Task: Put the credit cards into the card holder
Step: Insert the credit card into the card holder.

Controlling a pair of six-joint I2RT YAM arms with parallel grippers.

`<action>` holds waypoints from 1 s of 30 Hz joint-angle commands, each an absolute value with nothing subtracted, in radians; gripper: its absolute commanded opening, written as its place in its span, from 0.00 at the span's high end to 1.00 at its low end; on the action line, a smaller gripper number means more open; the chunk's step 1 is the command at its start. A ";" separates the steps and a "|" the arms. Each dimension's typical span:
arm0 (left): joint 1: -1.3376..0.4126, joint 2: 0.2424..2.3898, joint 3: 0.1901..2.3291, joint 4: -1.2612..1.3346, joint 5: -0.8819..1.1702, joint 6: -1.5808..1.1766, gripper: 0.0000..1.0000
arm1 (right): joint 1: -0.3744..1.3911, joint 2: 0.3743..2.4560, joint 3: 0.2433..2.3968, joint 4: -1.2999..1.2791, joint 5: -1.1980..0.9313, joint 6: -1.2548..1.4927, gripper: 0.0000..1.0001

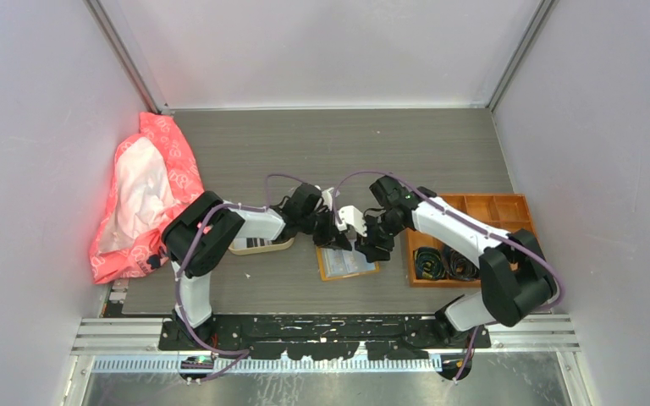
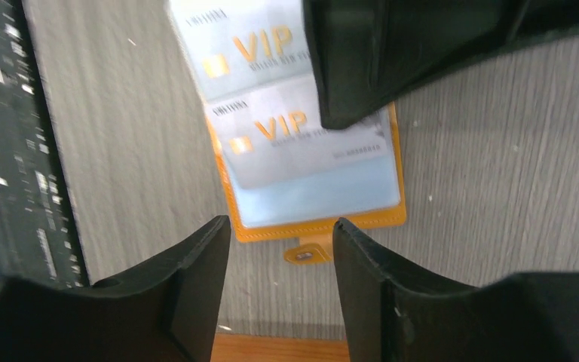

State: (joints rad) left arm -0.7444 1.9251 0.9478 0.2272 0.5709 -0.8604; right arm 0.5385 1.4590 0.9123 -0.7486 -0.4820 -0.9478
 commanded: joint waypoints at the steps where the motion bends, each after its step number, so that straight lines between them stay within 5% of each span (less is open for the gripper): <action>1: -0.735 1.954 0.961 0.175 0.534 -0.840 0.93 | 0.575 1.378 0.919 -0.690 -0.676 -0.908 0.47; 8: -0.726 1.960 0.965 0.170 0.544 -0.841 0.92 | 0.736 1.379 0.862 -0.396 -0.562 -0.690 0.94; 30: -0.723 1.965 0.973 0.160 0.560 -0.841 0.85 | 0.846 1.579 0.897 -0.429 -0.184 -0.756 0.95</action>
State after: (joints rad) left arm -0.7303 1.9427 0.9665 0.2241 0.5961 -0.8639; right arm 0.8436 1.5578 0.8776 -0.3828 -0.2657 -0.7010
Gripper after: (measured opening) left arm 0.143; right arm 0.061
